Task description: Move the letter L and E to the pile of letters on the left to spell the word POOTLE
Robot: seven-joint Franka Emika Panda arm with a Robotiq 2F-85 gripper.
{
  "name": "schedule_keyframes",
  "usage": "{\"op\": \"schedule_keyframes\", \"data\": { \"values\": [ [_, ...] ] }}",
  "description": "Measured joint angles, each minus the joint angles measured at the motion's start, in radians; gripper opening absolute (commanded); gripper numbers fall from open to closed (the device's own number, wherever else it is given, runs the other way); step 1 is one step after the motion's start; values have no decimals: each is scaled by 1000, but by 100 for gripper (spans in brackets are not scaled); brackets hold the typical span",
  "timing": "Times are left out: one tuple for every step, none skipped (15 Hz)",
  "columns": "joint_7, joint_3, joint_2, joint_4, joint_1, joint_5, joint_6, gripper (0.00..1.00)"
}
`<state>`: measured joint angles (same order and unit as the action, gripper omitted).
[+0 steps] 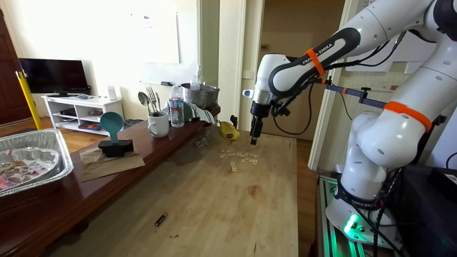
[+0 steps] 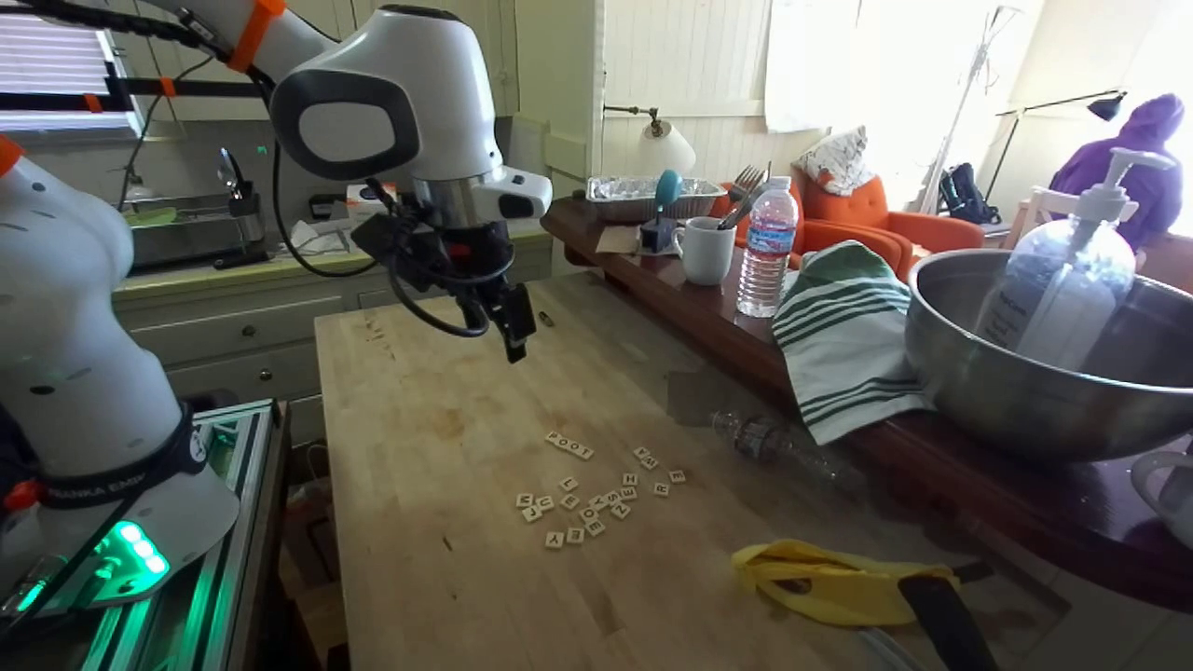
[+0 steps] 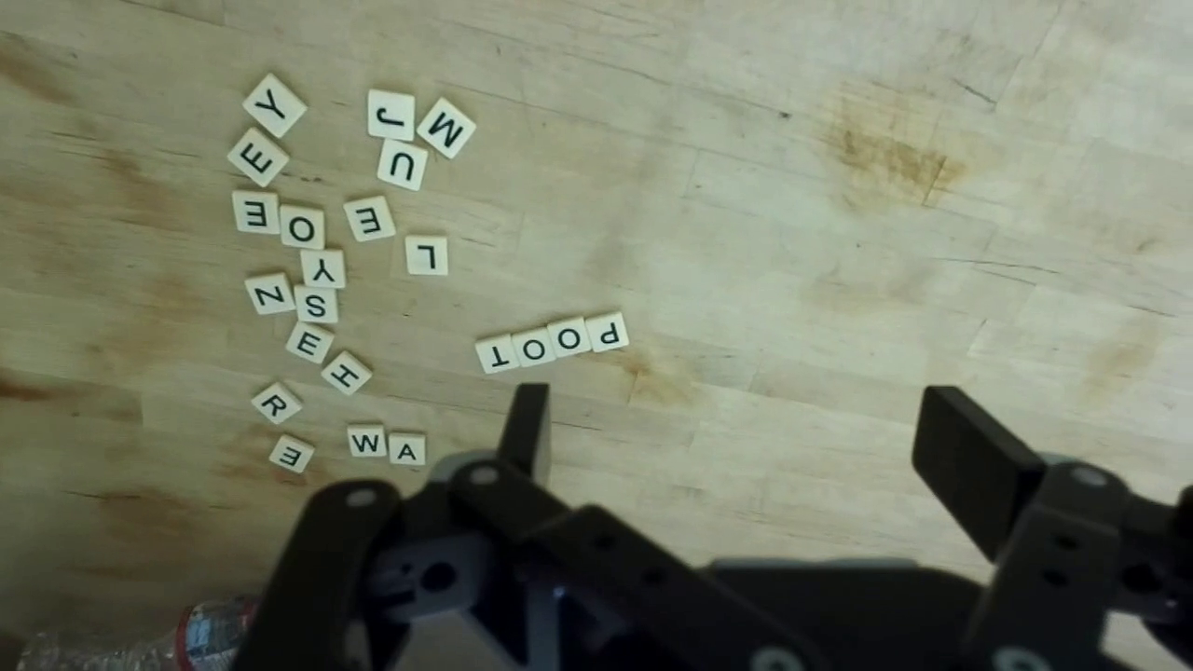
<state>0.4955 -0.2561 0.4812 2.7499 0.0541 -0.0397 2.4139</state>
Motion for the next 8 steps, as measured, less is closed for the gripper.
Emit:
{"op": "schedule_keyframes", "data": {
  "values": [
    [0,0,0,0,1,0,0,100],
    [0,3,0,0,-2,0,0,100],
    [-7,6,-3,0,-8,-1,0,100],
    [-12,8,-12,0,-16,-1,0,100],
    [-18,8,-26,0,-26,-1,10,100],
    [-21,8,-45,0,-37,-1,31,100],
    [-24,8,-66,-1,-48,-1,56,98],
    [-26,7,-89,-3,-59,-1,84,74]
  ]
}}
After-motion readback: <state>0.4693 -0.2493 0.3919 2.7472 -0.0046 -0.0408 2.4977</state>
